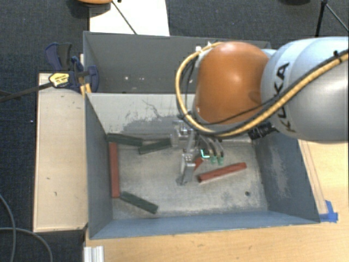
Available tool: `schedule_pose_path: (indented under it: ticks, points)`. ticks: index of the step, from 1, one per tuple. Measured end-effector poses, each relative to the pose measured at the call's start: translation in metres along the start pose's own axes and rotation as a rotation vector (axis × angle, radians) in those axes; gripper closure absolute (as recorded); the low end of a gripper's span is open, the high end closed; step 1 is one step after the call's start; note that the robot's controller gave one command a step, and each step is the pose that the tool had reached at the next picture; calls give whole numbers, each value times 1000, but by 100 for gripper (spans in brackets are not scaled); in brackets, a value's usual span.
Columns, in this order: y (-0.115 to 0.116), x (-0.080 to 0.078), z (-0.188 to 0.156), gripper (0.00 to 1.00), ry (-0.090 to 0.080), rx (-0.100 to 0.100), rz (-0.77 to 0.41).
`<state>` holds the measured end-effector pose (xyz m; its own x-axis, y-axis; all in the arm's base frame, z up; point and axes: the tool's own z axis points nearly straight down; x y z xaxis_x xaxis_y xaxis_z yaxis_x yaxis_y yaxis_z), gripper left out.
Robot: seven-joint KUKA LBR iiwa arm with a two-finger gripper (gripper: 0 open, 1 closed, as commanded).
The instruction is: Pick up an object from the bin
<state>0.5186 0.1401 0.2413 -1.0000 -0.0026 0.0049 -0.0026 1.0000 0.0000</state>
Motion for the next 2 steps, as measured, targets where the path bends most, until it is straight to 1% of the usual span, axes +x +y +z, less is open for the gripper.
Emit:
schedule_pose_path:
  ticks: [1, 2]
  points:
    - [-1, -2, -3, 0, -7, -1, 4]
    - [-1, -2, -3, 0, -7, -1, 6]
